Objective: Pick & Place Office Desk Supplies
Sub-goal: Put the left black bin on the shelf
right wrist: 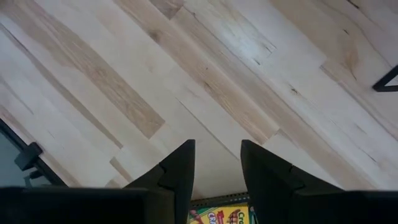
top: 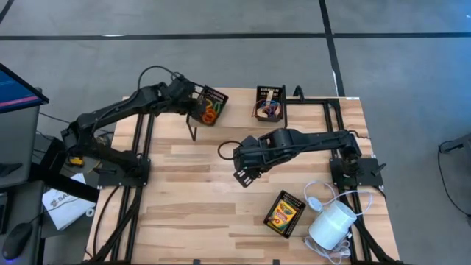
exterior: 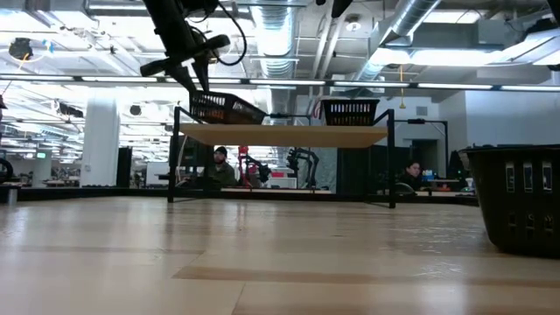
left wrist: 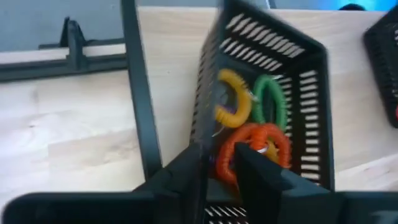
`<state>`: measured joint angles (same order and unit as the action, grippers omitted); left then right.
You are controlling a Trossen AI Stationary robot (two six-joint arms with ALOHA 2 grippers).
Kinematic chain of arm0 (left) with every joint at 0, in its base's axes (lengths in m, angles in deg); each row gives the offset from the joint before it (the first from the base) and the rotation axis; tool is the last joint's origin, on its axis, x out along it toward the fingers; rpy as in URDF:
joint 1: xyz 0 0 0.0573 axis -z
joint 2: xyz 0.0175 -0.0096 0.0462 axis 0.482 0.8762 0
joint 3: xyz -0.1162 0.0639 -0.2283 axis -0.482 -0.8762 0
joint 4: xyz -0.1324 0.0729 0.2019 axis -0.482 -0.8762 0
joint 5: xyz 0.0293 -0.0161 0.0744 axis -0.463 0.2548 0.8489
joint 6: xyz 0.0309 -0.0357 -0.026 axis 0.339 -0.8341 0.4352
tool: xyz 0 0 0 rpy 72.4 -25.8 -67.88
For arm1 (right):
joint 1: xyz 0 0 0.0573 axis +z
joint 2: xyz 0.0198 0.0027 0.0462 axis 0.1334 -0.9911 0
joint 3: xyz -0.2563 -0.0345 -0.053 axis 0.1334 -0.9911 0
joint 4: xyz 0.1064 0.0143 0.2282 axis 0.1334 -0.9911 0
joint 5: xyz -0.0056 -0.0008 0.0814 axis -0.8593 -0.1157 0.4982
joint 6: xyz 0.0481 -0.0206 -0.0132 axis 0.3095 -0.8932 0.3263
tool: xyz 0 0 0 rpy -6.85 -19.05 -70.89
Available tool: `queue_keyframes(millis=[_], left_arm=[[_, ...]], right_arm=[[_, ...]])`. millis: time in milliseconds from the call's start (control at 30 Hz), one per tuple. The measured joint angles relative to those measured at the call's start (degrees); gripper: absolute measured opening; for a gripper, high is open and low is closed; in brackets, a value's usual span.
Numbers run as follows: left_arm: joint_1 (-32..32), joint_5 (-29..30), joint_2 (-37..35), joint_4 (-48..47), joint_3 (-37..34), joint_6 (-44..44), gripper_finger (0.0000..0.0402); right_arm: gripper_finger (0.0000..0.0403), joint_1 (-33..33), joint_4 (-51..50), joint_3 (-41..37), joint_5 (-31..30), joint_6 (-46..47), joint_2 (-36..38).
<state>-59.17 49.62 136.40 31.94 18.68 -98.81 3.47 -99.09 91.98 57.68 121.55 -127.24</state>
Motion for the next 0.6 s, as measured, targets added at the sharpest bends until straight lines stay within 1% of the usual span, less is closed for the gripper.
queue_keyframes(millis=[200,300,367,433,467,533,567,600], left_arm=[[-0.2,0.0,0.4,0.4,0.0,1.8,0.0129],[0.1,0.2,0.4,2.3,0.0,4.1,0.0139],[0.5,0.2,-0.3,5.3,-0.1,6.9,0.0140],[1.7,-1.2,-2.0,11.3,-0.1,12.8,0.0139],[2.5,-3.9,-2.9,16.0,0.0,17.4,0.0138],[4.3,-11.3,-4.2,22.8,0.1,28.1,0.0134],[5.2,-13.8,-4.3,24.7,0.1,32.5,0.0132],[5.8,-14.3,-4.1,25.4,0.2,35.1,0.0129]], right_arm=[[0.0127,0.0,0.0,0.0,0.0,0.8,0.0],[0.0127,0.1,0.0,0.0,0.0,1.5,0.0],[0.0127,0.4,0.0,0.0,-0.2,1.5,0.0],[0.0127,0.6,0.0,0.0,-0.3,1.5,0.0],[0.0127,0.8,0.0,0.0,-0.4,1.2,0.0],[0.0127,0.9,0.0,0.0,-0.6,0.2,0.0],[0.0127,0.9,0.0,0.0,-0.6,0.1,0.0],[0.0127,0.9,0.0,0.0,-0.6,0.0,0.0]])
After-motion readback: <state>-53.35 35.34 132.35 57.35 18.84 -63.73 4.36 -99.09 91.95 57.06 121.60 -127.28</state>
